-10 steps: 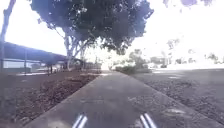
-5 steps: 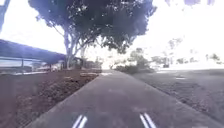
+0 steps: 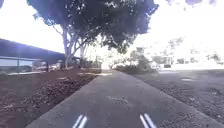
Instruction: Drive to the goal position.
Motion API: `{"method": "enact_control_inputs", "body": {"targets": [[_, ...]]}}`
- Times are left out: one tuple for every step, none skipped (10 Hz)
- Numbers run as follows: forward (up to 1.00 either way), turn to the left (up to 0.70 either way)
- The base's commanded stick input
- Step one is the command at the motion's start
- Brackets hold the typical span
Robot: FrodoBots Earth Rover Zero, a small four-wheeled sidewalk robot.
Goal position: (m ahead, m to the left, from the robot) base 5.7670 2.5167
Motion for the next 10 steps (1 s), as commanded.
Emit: {"method": "enact_control_inputs", "body": {"targets": [[1.0, 0.0], [1.0, 0.0], [1.0, 0.0], [1.0, 0.0], [1.0, 0.0], [1.0, 0.0], [1.0, 0.0], [1.0, 0.0], [1.0, 0.0], [1.0, 0.0]]}}
